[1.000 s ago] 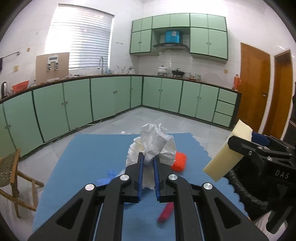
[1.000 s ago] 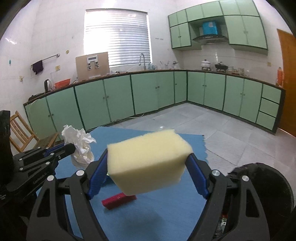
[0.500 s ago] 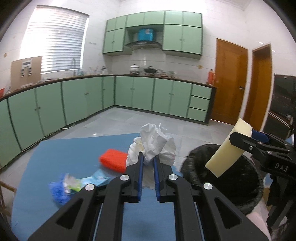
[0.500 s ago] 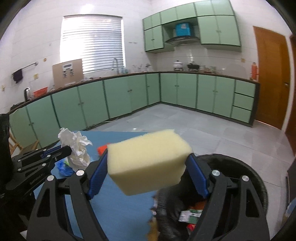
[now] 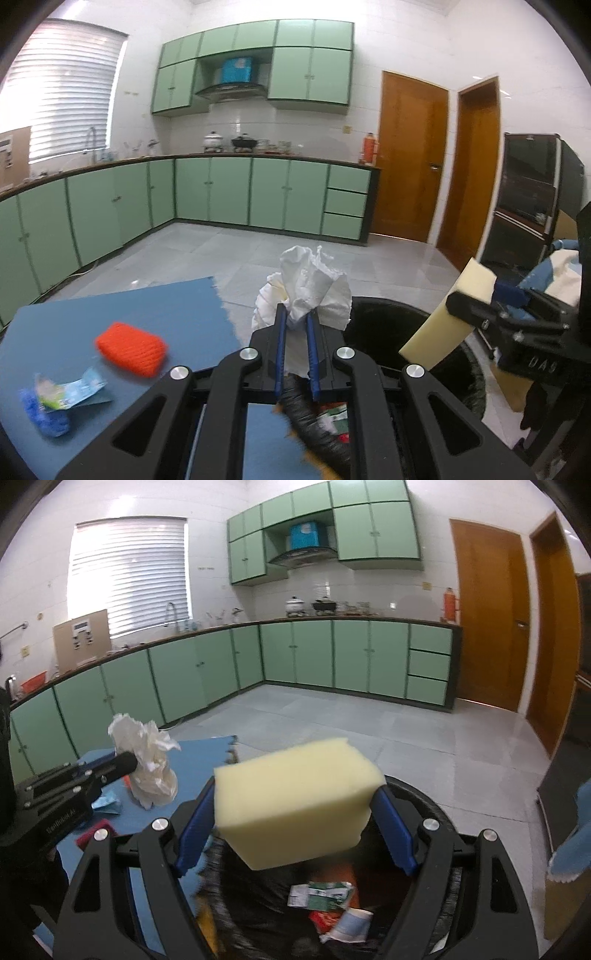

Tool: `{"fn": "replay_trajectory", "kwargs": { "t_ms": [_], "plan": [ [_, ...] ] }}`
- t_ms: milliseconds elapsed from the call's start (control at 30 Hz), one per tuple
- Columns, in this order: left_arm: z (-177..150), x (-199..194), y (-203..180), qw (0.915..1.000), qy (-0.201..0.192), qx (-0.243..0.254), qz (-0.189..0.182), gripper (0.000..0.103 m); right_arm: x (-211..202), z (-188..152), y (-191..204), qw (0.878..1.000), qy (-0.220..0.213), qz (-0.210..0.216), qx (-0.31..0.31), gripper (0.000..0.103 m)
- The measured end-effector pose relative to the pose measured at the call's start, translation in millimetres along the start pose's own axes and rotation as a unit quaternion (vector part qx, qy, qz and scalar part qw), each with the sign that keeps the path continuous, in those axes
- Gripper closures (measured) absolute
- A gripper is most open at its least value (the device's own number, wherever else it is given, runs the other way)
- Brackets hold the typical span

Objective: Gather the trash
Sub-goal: 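Carry the tissue and sponge over the bin and open both grippers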

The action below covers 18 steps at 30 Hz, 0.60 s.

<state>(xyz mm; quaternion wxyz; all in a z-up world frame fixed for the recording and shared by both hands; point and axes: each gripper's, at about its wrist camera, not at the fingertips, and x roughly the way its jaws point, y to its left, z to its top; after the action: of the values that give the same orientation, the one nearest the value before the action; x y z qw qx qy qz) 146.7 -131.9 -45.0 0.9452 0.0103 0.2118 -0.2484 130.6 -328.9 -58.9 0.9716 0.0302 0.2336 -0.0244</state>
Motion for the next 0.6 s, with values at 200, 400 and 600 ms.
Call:
{"fn": "replay_trajectory", "kwargs": {
  "t_ms": [200, 400, 600],
  "plan": [
    [-1, 31, -33, 0.9991, 0.014, 0.01, -0.038, 0.092, 6, -15, -39, 0.999, 0.012, -0.03, 0.013, 0.026],
    [-7, 66, -58, 0.9974, 0.037, 0.019, -0.059, 0.092, 19, -31, -72, 0.998, 0.029, -0.05, 0.028, 0.026],
    [-15, 99, -75, 0.9956, 0.066, 0.022, -0.063, 0.091, 37, -51, -93, 0.996, 0.055, -0.064, 0.039, 0.024]
  ]
}}
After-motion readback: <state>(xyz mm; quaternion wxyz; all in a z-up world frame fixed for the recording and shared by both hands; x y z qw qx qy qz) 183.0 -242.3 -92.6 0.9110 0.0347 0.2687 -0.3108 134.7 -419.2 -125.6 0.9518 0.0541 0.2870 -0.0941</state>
